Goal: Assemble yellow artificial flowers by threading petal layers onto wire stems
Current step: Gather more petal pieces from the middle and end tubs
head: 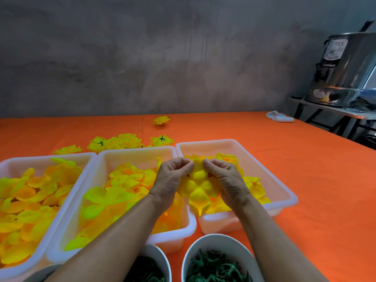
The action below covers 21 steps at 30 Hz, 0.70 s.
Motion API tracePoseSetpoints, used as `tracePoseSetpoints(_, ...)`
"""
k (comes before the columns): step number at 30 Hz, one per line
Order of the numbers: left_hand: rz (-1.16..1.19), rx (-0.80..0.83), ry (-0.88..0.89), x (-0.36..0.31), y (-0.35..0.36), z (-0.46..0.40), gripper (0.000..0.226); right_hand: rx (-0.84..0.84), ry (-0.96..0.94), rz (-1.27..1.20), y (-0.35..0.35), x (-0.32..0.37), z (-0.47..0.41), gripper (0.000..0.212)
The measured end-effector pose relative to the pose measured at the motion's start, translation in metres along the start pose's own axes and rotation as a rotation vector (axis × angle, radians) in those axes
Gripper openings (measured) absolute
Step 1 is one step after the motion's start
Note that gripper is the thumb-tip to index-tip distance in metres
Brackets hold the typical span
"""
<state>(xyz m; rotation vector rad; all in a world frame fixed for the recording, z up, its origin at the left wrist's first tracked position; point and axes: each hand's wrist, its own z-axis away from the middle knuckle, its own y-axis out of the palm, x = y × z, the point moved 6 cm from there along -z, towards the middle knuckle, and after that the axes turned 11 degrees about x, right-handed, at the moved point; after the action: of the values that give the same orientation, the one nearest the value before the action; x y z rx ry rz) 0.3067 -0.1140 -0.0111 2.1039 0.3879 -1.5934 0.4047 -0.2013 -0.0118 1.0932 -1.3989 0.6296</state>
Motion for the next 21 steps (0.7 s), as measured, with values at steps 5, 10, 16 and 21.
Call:
tracePoseSetpoints(5,0.010,-0.024,-0.017,0.0027,-0.0007,-0.0010,0.009,-0.054,-0.044,0.025,-0.0012,0.0014,0.0002,0.010)
tracePoseSetpoints(10,-0.045,-0.058,0.002,0.0039,-0.0043,-0.0004,0.014,-0.061,-0.086,0.183,0.0021,0.0033,-0.0005,0.015)
tracePoseSetpoints(16,-0.011,-0.012,-0.041,0.0052,-0.0020,-0.0017,0.015,-0.065,-0.044,0.212,0.0026,-0.0011,-0.0039,0.028)
tracePoseSetpoints(21,0.037,0.005,-0.068,0.0051,0.0018,-0.0021,0.018,-0.051,0.039,0.147,0.0010,-0.0060,-0.0054,0.040)
